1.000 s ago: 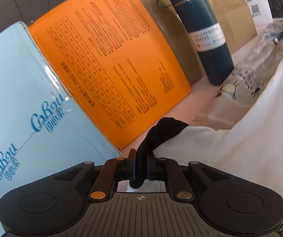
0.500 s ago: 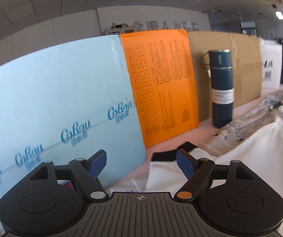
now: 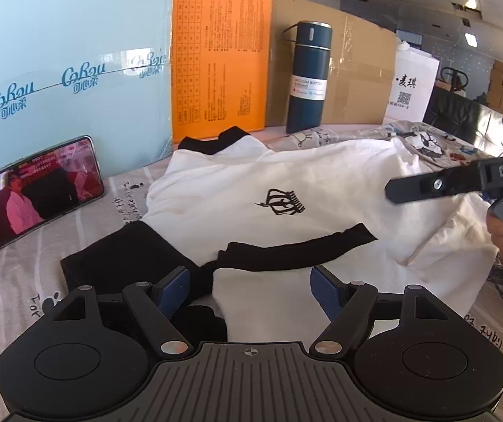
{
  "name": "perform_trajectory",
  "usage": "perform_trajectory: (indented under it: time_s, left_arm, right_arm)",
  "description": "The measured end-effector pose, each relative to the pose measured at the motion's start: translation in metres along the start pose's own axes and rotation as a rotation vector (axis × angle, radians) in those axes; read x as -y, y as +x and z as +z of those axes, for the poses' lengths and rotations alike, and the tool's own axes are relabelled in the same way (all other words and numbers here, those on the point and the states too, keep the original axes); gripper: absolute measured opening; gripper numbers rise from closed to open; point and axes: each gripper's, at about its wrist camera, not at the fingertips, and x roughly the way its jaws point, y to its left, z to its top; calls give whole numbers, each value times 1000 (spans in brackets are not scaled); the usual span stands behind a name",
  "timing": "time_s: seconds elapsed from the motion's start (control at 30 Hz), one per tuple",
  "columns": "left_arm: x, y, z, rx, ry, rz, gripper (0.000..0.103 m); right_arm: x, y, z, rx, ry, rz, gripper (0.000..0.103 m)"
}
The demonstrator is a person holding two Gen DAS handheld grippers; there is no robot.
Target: Fold clothes
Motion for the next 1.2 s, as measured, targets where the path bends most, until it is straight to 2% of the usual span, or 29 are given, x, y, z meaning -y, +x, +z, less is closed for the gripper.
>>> perform_trajectory:
  time_s: [0.03,0.1,0.13,0.17,0.2,0.23,0.27,0.3,0.4,0.57,0.67,0.77,0.93,1.03,1.13,1.17,1.2]
  left_arm:
    - [0,0,-1,7,4,-5,76]
    - [-1,4,-2,9,5,-12,63]
    - [-1,7,-2,4,6,-17,46]
    - [-1,9,-4,1,9,-14,36]
    - [-1,10,-6,0,16,-11,33]
    - [0,8,-6,7,20,-16,24]
    - [0,6,-6,17,23,-22,9]
    - [2,-1,-6,38,31,-26,7]
    - [12,-24,-5,115,57,-33,5]
    - [30,-83,-9,289,42,-30,4]
    - [43,-125,-22,388,38,-89,4]
    - [55,-158,-44,434,34,-160,4]
    - [67,-171,-87,323,14,-223,4]
    - [75,-178,-114,251,2,-258,5]
    - [80,-172,-126,126,56,-288,6]
    - [80,-170,-128,90,79,-302,8]
    - [79,-171,-127,87,89,-326,10]
  right_arm:
    - [-5,8,-4,-37,-6,14,75]
    - [-9,16,-7,-74,-8,24,71]
    - [-11,22,-11,-101,2,29,68]
    - [-13,26,-14,-111,0,26,60]
    - [-15,29,-16,-121,-2,22,56]
    - [-17,29,-19,-121,-20,21,53]
    - [-19,29,-23,-121,-39,20,45]
    - [-22,29,-26,-121,-57,19,34]
    - [-27,26,-29,-118,-56,62,14]
    - [-43,-18,-30,6,-63,172,11]
    - [-57,-58,-39,100,-85,228,11]
    - [-73,-92,-55,145,-144,254,11]
    - [-95,-133,-96,90,-229,268,11]
    - [-98,-134,-120,9,-237,254,11]
    - [-97,-127,-144,-91,-234,225,11]
    - [-97,-125,-149,-116,-233,214,15]
    - [-96,-125,-152,-133,-234,209,20]
